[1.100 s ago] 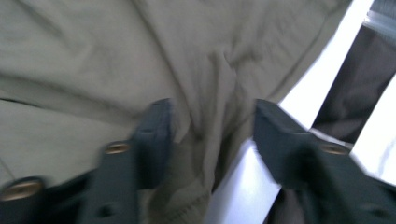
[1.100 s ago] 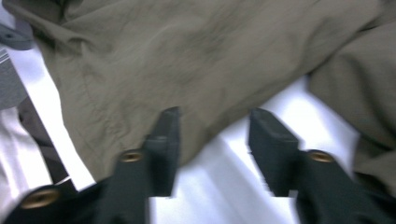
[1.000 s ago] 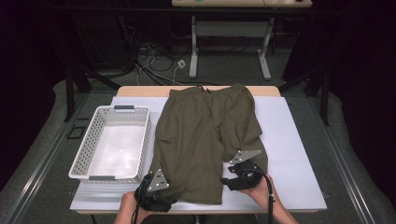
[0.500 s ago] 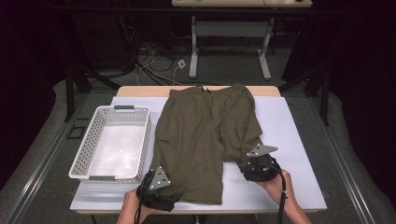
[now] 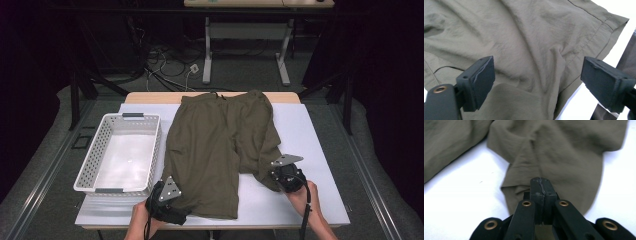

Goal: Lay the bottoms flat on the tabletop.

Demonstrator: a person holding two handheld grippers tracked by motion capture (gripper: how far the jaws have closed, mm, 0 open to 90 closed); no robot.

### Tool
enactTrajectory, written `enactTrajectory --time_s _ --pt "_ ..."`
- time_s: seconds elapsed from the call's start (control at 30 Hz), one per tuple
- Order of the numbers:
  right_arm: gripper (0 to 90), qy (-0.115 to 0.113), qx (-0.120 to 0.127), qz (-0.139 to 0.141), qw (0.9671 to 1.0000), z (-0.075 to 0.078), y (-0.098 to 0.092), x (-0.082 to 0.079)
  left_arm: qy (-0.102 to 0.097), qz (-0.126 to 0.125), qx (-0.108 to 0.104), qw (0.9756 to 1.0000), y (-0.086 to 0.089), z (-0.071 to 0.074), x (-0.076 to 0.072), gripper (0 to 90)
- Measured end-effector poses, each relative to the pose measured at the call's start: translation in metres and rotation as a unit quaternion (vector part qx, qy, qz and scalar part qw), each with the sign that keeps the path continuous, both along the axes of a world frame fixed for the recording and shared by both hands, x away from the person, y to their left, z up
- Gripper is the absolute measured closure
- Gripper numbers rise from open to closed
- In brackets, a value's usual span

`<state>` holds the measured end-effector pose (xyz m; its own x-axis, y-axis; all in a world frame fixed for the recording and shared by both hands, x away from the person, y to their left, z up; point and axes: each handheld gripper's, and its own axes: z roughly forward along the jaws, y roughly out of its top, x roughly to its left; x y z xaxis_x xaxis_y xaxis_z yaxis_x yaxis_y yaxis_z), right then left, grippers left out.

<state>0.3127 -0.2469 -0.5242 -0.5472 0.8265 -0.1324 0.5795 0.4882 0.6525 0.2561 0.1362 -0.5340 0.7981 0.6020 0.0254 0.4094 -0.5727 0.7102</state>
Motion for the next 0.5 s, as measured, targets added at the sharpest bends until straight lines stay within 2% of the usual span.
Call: enactTrajectory --time_s 0.07,0.17,0.27,0.37,0.4,0.47,0.5 --pt "86.6 -0.002 0.013 -0.006 0.9999 0.002 -0.004 0.0 -0.004 0.004 -0.001 1.0 0.001 0.0 0.0 10.0" --pt "63.8 -0.001 0.033 0.004 0.9994 0.003 -0.004 0.003 -0.005 0.007 -0.002 1.0 0.002 0.001 0.001 9.3" --pt "50.2 0.007 0.038 0.001 0.9993 0.003 0.002 0.003 -0.005 0.009 -0.007 0.9999 0.003 0.001 0.001 8.7" --pt "39.9 0.007 0.047 0.023 0.9986 0.004 0.006 0.002 -0.004 0.008 -0.006 0.9999 0.003 0.001 0.001 8.5" --pt "37.8 0.008 0.044 0.028 0.9986 0.005 0.008 0.002 -0.004 0.008 -0.006 0.9999 0.003 0.001 0.001 8.5" --pt "35.9 0.017 0.04 0.041 0.9982 0.006 0.011 0.0 -0.004 0.007 -0.006 0.9999 0.003 0.001 0.001 8.5" --pt "35.8 0.014 0.039 0.045 0.9981 0.006 0.013 0.0 -0.004 0.007 -0.006 0.9999 0.003 0.001 0.001 8.5"
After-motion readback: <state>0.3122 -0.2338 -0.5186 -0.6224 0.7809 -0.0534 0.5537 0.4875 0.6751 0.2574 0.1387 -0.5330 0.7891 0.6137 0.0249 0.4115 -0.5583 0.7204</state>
